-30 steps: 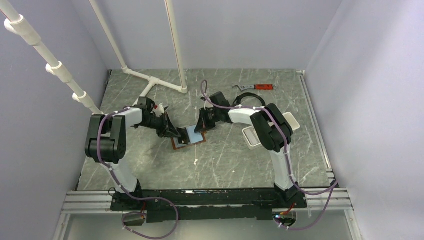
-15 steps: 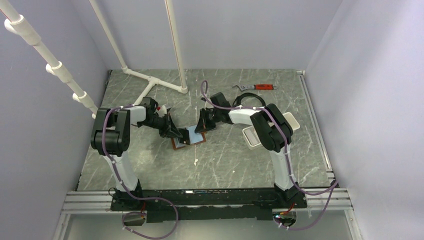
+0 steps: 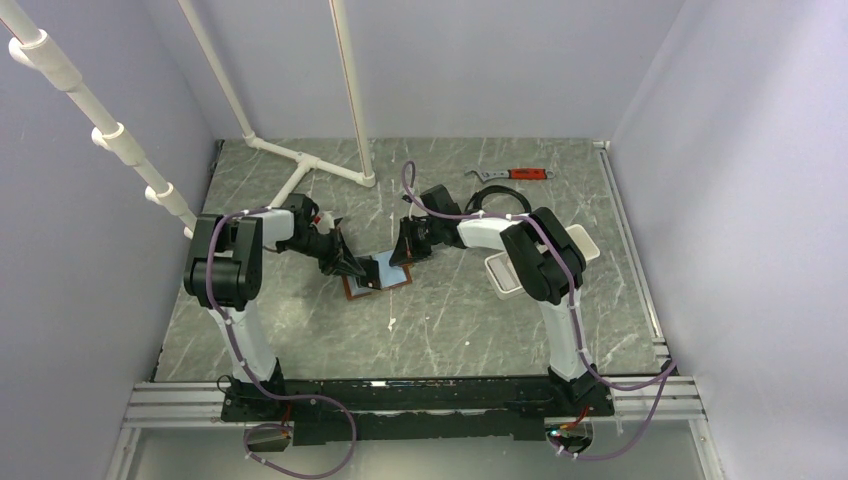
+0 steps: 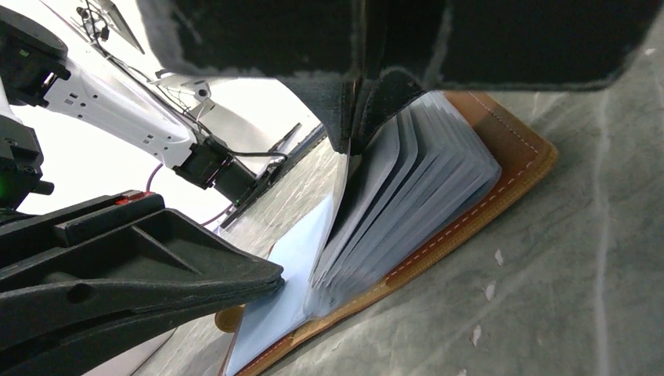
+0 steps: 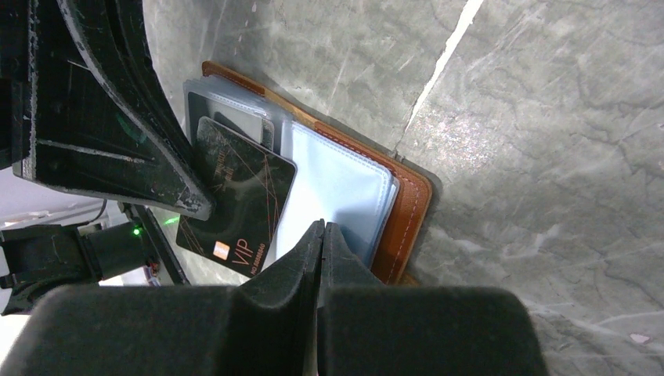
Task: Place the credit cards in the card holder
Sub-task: Insert the credit card into the card holder.
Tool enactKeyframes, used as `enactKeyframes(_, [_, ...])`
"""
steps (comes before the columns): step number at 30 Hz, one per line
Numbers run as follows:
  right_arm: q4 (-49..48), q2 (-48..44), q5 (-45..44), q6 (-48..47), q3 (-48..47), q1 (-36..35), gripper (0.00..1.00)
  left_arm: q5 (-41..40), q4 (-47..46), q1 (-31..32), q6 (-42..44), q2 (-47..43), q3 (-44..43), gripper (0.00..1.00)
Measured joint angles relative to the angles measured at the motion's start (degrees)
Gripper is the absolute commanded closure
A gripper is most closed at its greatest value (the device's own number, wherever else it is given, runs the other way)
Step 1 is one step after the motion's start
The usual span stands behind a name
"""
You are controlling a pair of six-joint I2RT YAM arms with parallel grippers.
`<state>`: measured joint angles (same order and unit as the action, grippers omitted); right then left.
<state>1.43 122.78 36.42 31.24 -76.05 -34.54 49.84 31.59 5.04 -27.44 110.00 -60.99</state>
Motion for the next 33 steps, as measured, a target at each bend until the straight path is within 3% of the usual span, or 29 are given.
enactKeyframes(33, [-1.6,0.0,0.1,0.0,0.9,0.0,1.00,-9.2,7.0,3.4,-8.2,-2.5,-3.8,1.00])
